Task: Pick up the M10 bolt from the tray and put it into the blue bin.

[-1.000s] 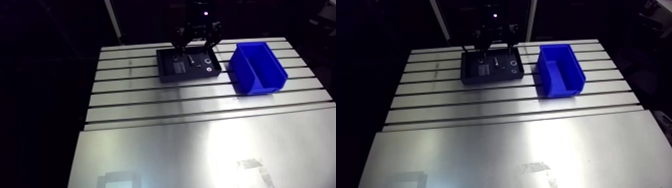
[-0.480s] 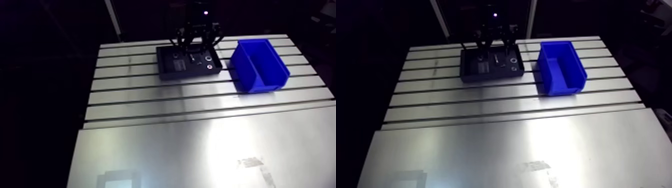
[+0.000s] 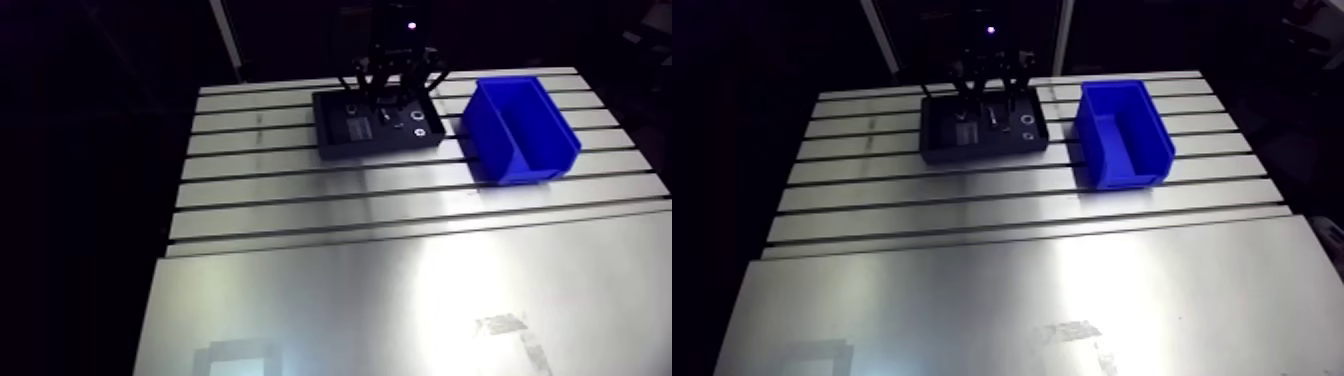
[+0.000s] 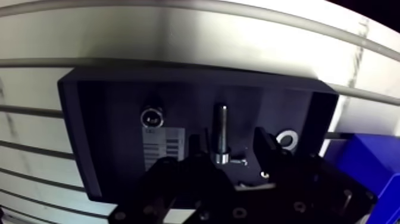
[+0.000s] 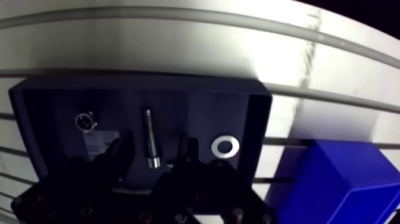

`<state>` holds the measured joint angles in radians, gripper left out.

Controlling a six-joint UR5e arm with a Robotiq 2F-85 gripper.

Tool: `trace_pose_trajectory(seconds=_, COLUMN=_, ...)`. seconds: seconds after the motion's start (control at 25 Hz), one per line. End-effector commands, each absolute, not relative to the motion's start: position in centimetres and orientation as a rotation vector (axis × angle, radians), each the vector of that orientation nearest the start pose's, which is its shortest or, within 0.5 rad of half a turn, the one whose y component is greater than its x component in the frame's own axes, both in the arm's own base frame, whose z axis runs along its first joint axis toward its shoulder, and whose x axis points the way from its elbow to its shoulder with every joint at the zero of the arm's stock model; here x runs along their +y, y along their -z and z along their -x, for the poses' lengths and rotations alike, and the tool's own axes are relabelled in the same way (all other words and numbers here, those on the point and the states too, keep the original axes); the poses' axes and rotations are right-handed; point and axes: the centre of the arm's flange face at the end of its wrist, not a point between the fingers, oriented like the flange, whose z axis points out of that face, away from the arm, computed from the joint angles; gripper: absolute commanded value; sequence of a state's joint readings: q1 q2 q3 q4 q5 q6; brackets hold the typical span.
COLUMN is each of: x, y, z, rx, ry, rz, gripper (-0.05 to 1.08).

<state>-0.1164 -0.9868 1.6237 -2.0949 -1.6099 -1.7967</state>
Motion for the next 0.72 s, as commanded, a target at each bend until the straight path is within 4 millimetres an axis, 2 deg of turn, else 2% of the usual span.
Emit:
trace_pose_trajectory(seconds=0.04, x=-5.53, y=-17.08, z=64.82, rx=3.014, ry=-0.028, rz=0.178, gripper=0.53)
trace_pose_trajectory(seconds=0.52, x=-5.64, y=-16.83, z=64.76, rx=3.009, ry=-0.026, rz=0.183, gripper=0.71)
trace_pose_trajectory(seconds=0.72, x=-5.66, y=-16.64, z=64.6, rx=3.005, ry=-0.025, rz=0.183, gripper=0.72)
